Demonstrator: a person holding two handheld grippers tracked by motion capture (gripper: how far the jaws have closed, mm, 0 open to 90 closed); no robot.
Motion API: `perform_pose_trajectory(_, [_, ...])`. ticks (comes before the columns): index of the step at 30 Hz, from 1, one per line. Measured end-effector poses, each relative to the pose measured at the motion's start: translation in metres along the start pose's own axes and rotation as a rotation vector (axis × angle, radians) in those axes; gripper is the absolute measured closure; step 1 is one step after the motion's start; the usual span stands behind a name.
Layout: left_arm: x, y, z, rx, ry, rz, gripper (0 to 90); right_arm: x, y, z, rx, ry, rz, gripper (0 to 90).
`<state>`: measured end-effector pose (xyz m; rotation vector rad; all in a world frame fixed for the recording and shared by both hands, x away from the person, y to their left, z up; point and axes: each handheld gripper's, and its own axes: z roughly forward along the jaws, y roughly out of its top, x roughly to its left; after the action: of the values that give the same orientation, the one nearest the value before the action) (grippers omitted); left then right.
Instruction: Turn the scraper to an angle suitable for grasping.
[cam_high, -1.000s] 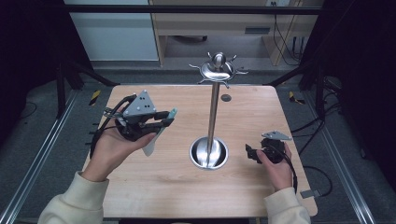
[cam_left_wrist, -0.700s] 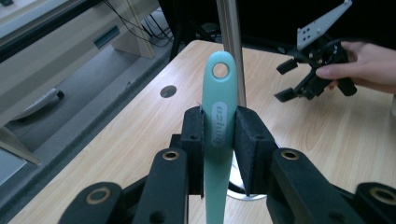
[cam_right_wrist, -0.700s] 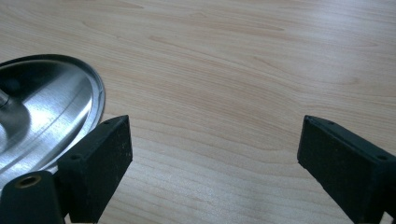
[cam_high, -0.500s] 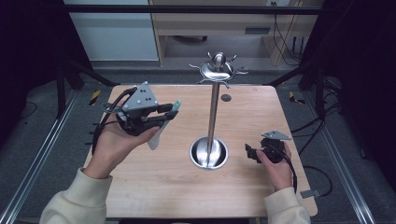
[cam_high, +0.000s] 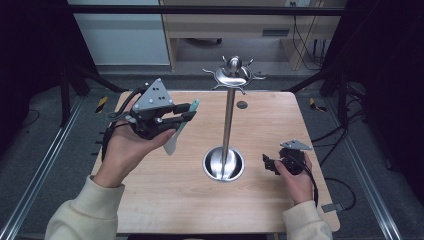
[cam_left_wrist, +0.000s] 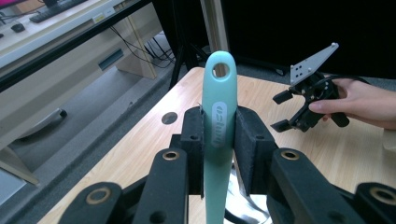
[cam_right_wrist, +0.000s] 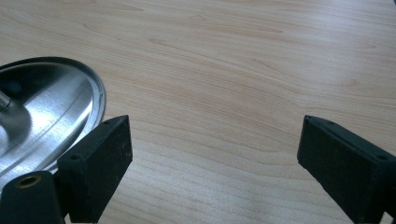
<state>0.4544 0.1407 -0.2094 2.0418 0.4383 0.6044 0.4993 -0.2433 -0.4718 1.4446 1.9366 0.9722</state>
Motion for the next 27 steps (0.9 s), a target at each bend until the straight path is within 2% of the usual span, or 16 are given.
perform_pose_trajectory(8, [-0.002,0.013,-0.003,-0.006,0.015,0.023,74.2,0.0,0.0,0.0,0.0,0.003,0.003,10.5])
perform_pose_trajectory(14, [-0.001,0.02,-0.005,-0.024,0.018,0.018,74.2,0.0,0.0,0.0,0.001,0.0,0.004,10.5])
perform_pose_trajectory(27, [0.0,0.018,-0.012,-0.089,0.033,-0.036,74.2,0.0,0.0,0.0,0.002,-0.002,0.008,10.5])
